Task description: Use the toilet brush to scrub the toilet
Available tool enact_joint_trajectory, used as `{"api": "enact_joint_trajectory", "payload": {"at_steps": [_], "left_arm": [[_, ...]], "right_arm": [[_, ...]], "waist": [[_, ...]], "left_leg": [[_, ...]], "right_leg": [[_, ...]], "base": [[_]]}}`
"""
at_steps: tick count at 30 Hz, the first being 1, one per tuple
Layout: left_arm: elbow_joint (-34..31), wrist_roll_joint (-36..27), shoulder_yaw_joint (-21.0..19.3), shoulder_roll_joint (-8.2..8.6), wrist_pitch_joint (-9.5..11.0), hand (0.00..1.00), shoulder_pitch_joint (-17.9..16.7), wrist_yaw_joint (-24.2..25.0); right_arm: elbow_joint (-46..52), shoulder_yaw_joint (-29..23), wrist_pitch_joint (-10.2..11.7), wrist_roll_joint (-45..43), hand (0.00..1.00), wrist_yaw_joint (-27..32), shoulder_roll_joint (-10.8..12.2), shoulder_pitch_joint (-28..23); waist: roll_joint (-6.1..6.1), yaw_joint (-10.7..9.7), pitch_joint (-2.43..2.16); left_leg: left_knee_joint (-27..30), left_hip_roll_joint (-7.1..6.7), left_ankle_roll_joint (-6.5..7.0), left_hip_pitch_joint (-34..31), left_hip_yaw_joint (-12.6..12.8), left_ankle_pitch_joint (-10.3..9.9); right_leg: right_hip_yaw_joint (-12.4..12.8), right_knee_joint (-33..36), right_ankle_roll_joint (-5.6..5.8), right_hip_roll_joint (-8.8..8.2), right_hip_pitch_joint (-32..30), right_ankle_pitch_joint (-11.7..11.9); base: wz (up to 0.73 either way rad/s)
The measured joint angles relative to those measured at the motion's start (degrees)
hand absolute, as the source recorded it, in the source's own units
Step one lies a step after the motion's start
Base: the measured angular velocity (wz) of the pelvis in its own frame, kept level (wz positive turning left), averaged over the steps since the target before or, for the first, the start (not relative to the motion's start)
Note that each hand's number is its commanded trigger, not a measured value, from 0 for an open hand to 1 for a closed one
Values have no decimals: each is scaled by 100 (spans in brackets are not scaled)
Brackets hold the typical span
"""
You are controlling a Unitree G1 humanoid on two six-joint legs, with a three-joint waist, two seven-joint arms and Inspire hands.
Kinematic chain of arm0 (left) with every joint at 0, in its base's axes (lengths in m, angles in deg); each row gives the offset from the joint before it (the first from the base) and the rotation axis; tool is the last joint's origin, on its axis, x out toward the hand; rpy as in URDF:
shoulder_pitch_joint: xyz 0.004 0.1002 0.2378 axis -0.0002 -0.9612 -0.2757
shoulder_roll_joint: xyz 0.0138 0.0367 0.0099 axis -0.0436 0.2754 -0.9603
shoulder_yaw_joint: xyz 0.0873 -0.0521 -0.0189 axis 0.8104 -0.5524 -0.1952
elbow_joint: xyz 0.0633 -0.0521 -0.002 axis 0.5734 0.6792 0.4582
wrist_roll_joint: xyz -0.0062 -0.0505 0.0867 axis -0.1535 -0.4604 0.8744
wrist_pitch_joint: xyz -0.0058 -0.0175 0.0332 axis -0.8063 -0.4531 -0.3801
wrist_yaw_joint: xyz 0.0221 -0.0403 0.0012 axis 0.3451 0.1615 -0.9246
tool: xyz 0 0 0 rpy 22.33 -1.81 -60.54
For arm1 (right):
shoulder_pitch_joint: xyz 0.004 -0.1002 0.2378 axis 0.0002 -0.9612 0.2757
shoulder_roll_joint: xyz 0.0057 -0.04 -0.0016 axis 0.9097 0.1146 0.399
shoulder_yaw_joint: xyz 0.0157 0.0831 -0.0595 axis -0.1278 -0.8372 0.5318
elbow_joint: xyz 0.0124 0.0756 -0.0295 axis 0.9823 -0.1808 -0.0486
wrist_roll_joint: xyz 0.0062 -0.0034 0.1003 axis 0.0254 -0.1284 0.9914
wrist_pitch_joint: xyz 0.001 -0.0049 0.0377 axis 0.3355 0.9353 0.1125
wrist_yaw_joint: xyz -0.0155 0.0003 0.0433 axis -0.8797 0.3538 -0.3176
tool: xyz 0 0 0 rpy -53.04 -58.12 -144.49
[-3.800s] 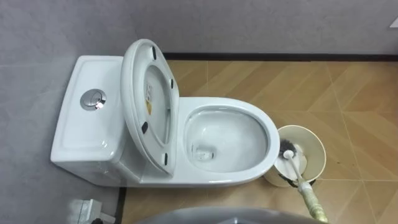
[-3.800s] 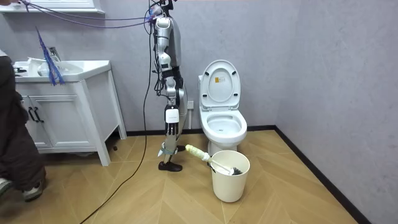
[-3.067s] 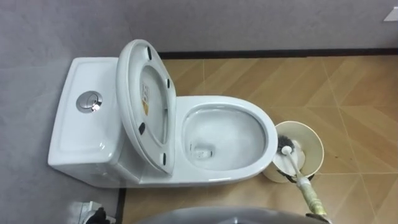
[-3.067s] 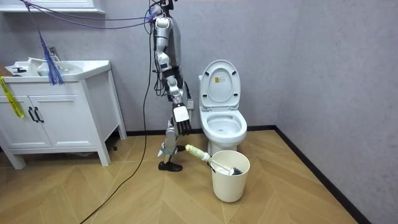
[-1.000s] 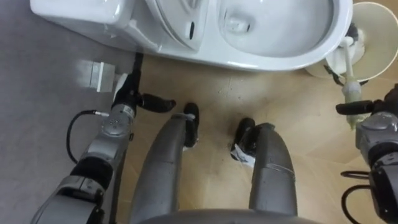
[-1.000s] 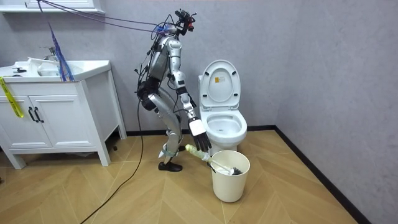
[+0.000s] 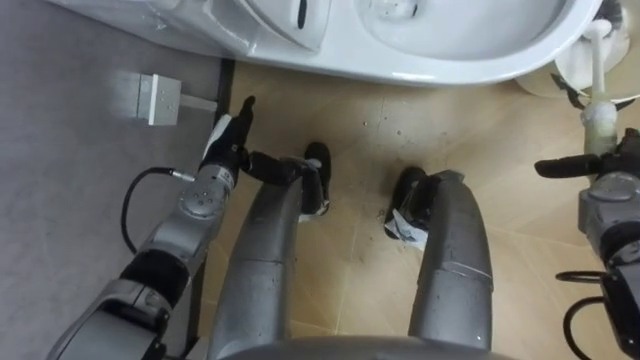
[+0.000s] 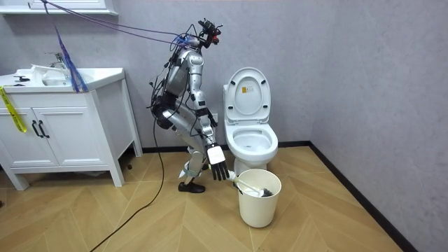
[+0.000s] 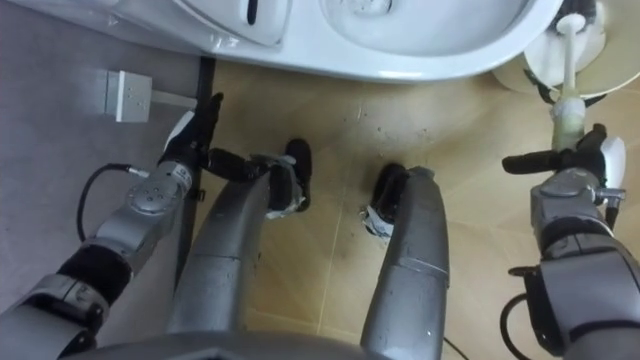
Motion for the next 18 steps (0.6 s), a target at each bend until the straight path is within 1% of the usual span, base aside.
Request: {"api": "enact_joint_trajectory", "payload": {"at_steps": [1,2,3,4,10,16,18], "left_arm": [[0,-3,9,0,0,0,-4,0],[-1,-24,29,0,0,0,-12,-2],[-2,-37,30,0,0,0,-29,-3],[-3,-38,28,-3,0,0,-50,-6],[-2,-40,30,-7,0,0,-76,-21],[-3,-114,29,-26,2,0,-78,-41],[-3,-175,31,-34,2,0,-95,-43]], "right_arm": [[1,0,1,3,0,0,0,-2],[4,1,3,7,46,1,-1,5],[8,1,4,7,71,2,-2,-4],[14,1,7,7,100,4,-3,-4],[28,2,9,18,100,93,-11,0],[62,-9,64,43,100,494,-32,34],[93,-7,101,278,100,592,-35,26]], "waist": [[0,-1,0],[0,2,0],[0,2,0],[0,2,0],[0,9,0],[-1,14,0],[-2,7,0]], "left_leg": [[6,0,-3,0,-1,-2],[16,0,-8,-6,-1,-5],[32,0,-14,-16,0,-10],[44,2,-21,-35,-1,-14],[63,13,-37,-87,-9,-29],[179,37,-31,-82,13,-100],[193,49,-31,-85,18,-106]], "right_leg": [[-1,8,-2,-1,-1,-4],[0,24,-6,2,-9,-16],[4,44,-11,0,-20,-26],[7,61,-15,-2,-42,-32],[6,77,-25,8,-91,-39],[40,174,-19,9,-91,-92],[33,177,-23,10,-90,-94]], "base": [[0],[0],[0],[0],[0],[-1],[-3]]}}
